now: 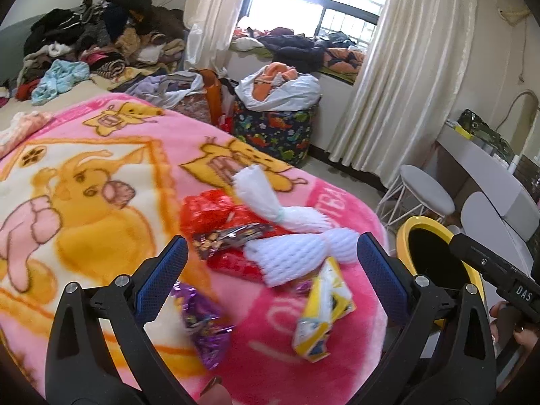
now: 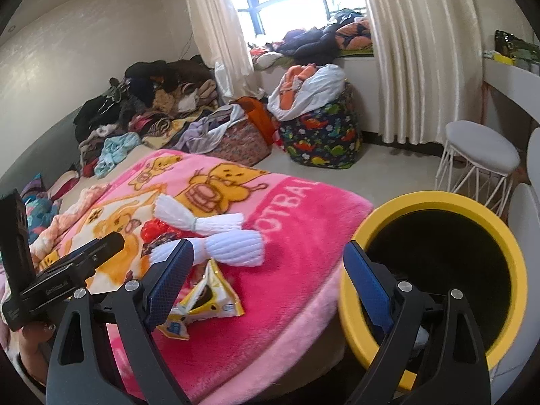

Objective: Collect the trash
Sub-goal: 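Move both grippers back toward the remaining trash on the blanket, then grasp the yellow-and-white chip bag with the right gripper while the left gripper grasps a silver candy wrapper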

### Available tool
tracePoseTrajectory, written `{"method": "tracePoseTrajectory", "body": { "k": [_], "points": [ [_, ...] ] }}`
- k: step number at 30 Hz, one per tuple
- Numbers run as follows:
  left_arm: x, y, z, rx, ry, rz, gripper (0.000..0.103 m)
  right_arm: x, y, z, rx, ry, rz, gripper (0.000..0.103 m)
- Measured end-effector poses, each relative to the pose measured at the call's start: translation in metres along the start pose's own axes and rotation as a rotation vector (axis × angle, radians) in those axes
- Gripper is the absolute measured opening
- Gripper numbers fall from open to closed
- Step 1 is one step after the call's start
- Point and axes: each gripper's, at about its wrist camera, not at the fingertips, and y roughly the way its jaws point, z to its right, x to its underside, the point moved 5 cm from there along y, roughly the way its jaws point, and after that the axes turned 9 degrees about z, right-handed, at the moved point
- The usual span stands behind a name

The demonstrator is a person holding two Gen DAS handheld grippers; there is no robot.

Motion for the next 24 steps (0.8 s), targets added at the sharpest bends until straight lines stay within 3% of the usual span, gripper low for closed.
{"method": "tracePoseTrajectory", "body": {
  "k": [16,24],
  "points": [
    [0.018,0.005,-0.066,-0.066,-0.093,-0.057,0.092,0.033,0.054,-0.044,-0.094,-0.021,-0.195,0.088],
    [0.027,0.037,-0.087,0.03,-0.269,-0.157,0.064,0.051,0.082,-0.056,-0.096,-0.039,-0.289,0.084]
  ]
}}
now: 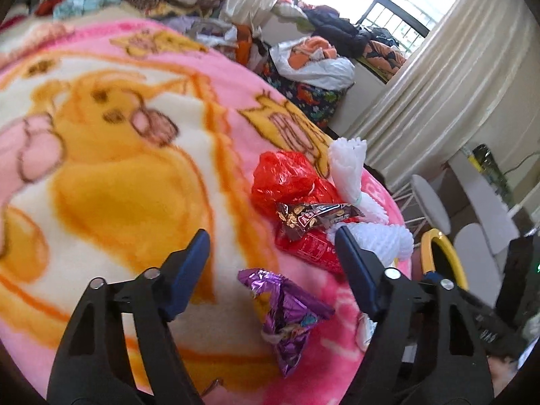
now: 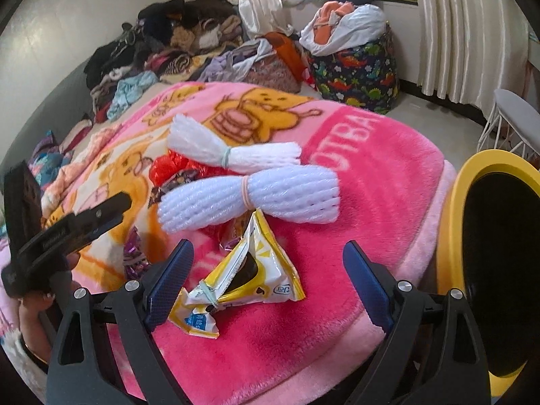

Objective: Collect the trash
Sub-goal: 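Grasp the yellow-and-white chip bag with the right gripper while the left gripper grasps a silver candy wrapper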

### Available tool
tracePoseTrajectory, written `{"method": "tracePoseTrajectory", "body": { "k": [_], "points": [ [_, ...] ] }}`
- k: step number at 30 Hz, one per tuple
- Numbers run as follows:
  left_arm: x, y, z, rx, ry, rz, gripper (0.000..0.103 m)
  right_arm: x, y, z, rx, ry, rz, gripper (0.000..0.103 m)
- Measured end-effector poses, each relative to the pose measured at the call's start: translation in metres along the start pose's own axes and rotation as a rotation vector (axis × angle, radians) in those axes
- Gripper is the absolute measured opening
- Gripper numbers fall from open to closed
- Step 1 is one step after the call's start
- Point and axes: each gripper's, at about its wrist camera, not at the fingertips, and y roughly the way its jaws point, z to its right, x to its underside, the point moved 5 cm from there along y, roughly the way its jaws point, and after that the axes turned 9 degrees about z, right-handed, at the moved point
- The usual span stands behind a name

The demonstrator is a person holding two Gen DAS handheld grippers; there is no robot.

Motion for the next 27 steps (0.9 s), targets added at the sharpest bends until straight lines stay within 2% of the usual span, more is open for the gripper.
{"method": "tracePoseTrajectory", "body": {
  "k": [5,9,11,13,14,16,18,21,27],
  "points": [
    [0.0,0.018,-0.002,0.049,-0.06,-0.052,0.061,0.004,0.017,-0.003,-0.02,0.006,-0.051,0.078],
    [0.0,0.023,-0.004,0.075,-0.098,-0.061,0.061,0.004,0.028,-0.005,-0.037,0.017,-0.085,0.073],
    [-0.001,0.026,-0.005,0.089,-0.122,-0.064,0.058,0.006,0.035,-0.005,-0.039,0.022,-0.108,0.071],
    [-0.003,0.029,-0.006,0.096,-0.135,-0.067,0.053,0.011,0.042,-0.005,-0.055,0.044,-0.144,0.053],
    [-0.003,0.03,-0.005,0.103,-0.142,-0.071,0.051,0.012,0.045,-0.005,-0.057,0.054,-0.157,0.051],
    [-0.003,0.033,-0.004,0.11,-0.143,-0.075,0.045,0.013,0.044,-0.004,-0.073,0.063,-0.159,0.044],
    [-0.001,0.032,-0.002,0.128,-0.145,-0.077,0.038,0.013,0.041,-0.007,-0.093,0.057,-0.155,0.042],
    [-0.001,0.032,0.002,0.148,-0.156,-0.078,0.023,0.014,0.033,-0.011,-0.107,0.036,-0.143,0.04],
    [-0.002,0.025,0.012,0.133,-0.112,-0.071,0.001,0.013,0.016,-0.014,-0.121,0.012,-0.094,0.04]
  ]
}}
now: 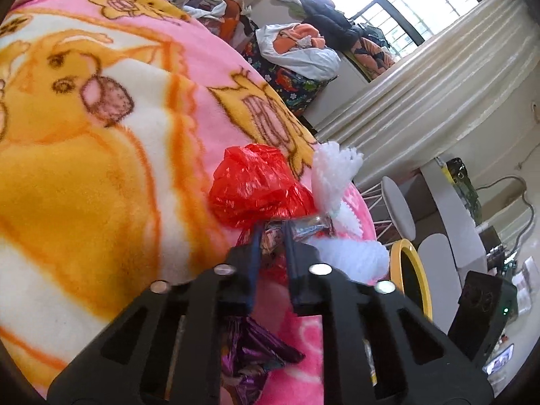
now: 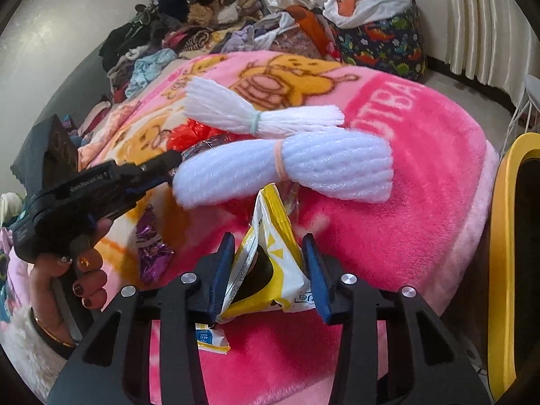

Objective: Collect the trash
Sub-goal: 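Grasp the yellow-and-white chip bag with the right gripper while the left gripper grasps a silver candy wrapper, then carry the chip bag and candy wrapper over the yellow-rimmed bin with both grippers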

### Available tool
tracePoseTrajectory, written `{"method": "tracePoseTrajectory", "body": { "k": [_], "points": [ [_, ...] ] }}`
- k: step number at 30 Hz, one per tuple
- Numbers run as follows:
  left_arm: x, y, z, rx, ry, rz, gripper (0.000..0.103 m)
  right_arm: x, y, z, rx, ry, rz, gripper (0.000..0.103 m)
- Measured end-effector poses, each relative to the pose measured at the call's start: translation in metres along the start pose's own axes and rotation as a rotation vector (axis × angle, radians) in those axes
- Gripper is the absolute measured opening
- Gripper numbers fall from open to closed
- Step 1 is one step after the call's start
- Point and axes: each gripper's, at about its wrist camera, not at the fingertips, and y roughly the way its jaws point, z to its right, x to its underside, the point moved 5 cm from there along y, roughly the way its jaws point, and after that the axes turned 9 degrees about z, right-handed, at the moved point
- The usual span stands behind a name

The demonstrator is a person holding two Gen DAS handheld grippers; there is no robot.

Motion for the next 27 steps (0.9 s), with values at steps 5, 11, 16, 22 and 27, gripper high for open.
{"method": "tracePoseTrajectory", "body": {
  "k": [5,11,16,22,27],
  "points": [
    [0.002,-0.012,0.009,-0.007,0.023,0.027,0.001,0.002,-0.007,0.0,-0.019,-0.007,0.01,0.039],
    [0.0,-0.026,0.023,-0.021,0.062,0.073,0.001,-0.001,-0.017,0.005,-0.028,-0.011,0.029,0.039],
    [-0.004,-0.034,0.034,-0.03,0.101,0.099,0.001,-0.002,-0.027,0.007,-0.048,0.012,0.052,0.039],
    [-0.008,-0.039,0.052,-0.029,0.147,0.121,0.001,-0.012,-0.044,0.004,-0.071,0.02,0.103,0.039],
    [-0.007,-0.041,0.071,-0.025,0.205,0.14,0.001,-0.026,-0.064,0.008,-0.073,0.034,0.175,0.038]
  ]
}}
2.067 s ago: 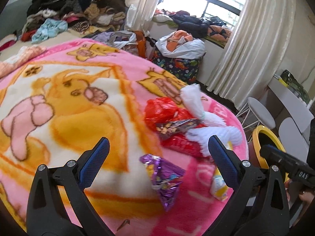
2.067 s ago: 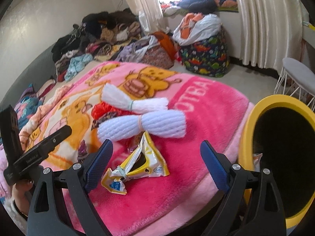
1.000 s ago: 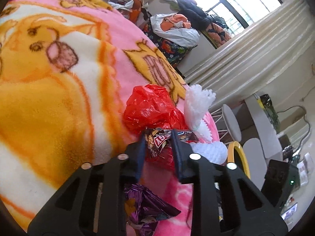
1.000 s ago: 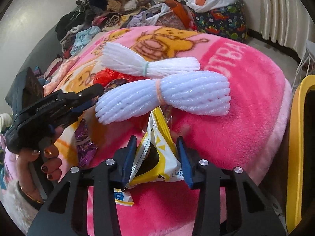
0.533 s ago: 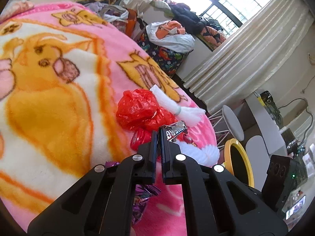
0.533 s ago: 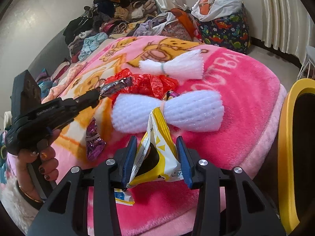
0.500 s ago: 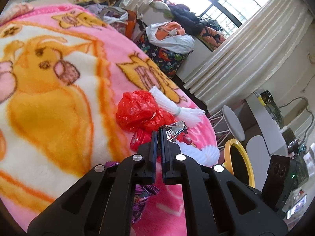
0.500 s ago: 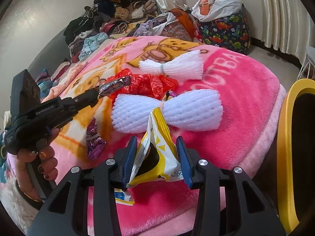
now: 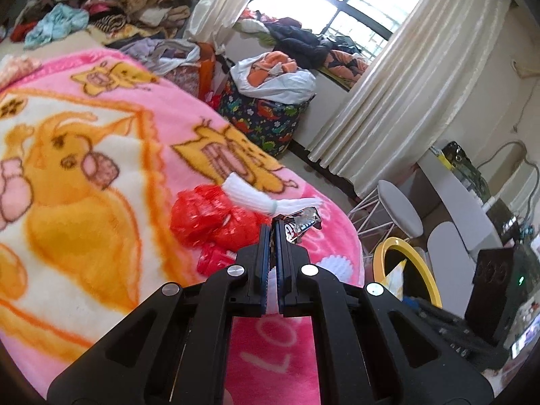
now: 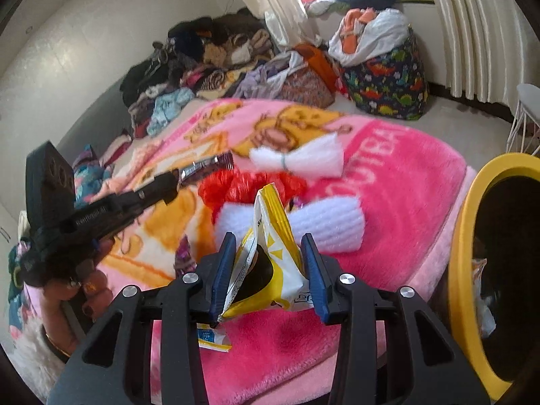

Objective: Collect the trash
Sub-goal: 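Carry the chip bag and candy wrapper over the yellow-rimmed bin with both grippers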

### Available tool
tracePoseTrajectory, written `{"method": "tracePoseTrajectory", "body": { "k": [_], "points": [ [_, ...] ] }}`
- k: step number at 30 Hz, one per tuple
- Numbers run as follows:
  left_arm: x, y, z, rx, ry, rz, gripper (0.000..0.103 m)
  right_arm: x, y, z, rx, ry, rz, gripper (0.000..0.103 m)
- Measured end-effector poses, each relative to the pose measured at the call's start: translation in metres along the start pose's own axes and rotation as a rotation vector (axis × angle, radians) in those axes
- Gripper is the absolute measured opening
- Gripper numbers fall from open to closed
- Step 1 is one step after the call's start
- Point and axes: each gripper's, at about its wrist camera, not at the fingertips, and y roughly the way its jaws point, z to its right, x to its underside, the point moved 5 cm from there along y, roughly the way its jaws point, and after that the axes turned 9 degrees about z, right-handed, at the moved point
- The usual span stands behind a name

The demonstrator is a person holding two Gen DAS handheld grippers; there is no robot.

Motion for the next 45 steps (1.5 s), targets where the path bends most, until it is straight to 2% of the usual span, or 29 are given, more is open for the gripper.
{"method": "tracePoseTrajectory", "body": {
  "k": [9,12,19,25,32,45],
  "points": [
    [0.001,0.01,0.027,0.021,0.042,-0.005,0.001,-0.026,-0.035,0.019,0.022,0.034,0.119,0.034],
    [0.004,0.014,0.034,0.021,0.06,-0.011,0.001,-0.032,-0.045,0.029,0.054,0.036,0.15,0.033],
    [0.008,0.025,0.054,0.032,0.08,-0.022,0.001,-0.041,-0.067,0.068,0.101,0.119,0.214,0.033],
    [0.015,0.033,0.08,0.057,0.138,-0.033,0.001,-0.044,-0.088,0.102,0.149,0.185,0.27,0.033],
    [0.019,0.038,0.105,0.094,0.172,-0.039,0.001,-0.045,-0.109,0.131,0.184,0.241,0.322,0.033],
    [0.028,0.047,0.15,0.147,0.24,-0.054,0.001,-0.047,-0.137,0.16,0.291,0.233,0.37,0.033]
  ]
}}
